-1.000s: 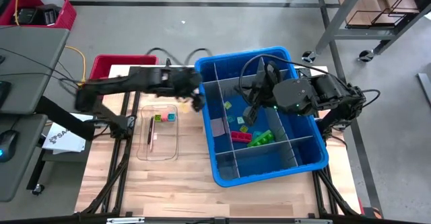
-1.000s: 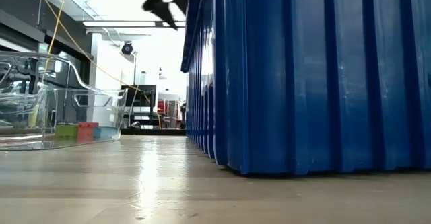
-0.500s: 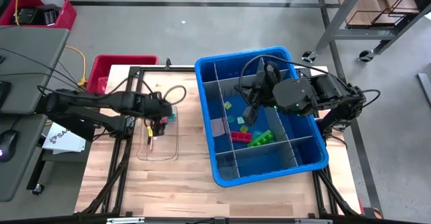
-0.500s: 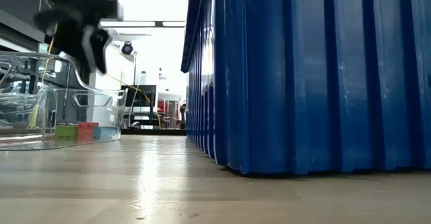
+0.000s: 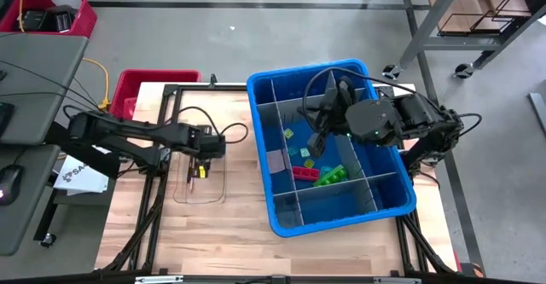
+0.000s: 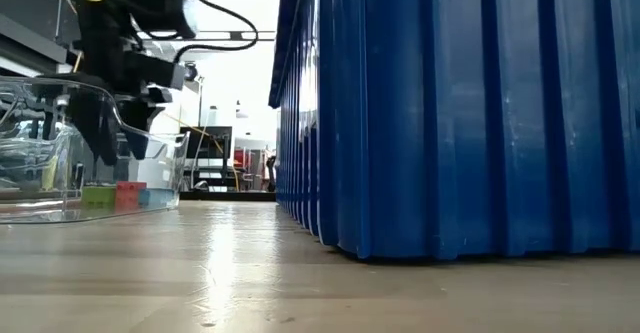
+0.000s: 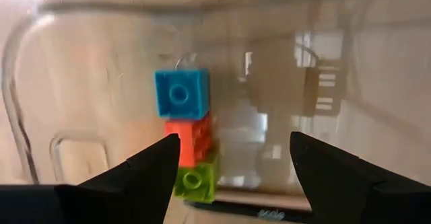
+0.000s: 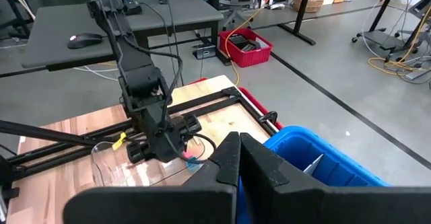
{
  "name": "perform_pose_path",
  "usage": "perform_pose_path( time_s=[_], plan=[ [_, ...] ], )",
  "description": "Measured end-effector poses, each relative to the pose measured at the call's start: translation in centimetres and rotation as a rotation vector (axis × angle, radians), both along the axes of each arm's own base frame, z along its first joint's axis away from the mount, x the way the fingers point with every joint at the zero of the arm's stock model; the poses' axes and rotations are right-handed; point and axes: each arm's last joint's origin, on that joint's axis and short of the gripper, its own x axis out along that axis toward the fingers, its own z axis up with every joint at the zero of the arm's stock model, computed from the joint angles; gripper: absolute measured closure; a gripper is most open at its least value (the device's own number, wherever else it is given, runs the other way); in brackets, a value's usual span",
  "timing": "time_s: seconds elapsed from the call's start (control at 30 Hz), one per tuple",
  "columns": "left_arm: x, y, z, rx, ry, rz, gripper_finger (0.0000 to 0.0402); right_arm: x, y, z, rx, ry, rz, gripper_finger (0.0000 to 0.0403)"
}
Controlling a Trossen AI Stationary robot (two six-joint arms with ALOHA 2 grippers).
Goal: Sort blocks
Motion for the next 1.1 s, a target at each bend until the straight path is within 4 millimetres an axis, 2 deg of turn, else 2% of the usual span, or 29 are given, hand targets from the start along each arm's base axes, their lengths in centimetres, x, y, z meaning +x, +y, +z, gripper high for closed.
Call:
perform_pose_path(
  time_s=[0.2,0.4,0.7,1.1],
  plan=[
    [1.7,0.0,-0.2,-0.011,-0.074,0.043,0.0145,0.0,0.0,0.0,0.0,0.0,0.0,0.0403],
    [2.0,0.1,-1.4,0.025,0.005,-0.067,0.015,0.0,0.0,0.0,0.0,0.001,0.0,0.0403],
    [3.0,1.2,-3.3,-0.007,0.055,0.01,0.015,0.0,0.0,0.0,0.0,0.001,0.0,0.0403],
    [3.1,1.9,-3.7,-0.074,0.058,0.025,0.0163,0.0,0.0,0.0,0.0,0.002,0.002,0.0403]
  ],
)
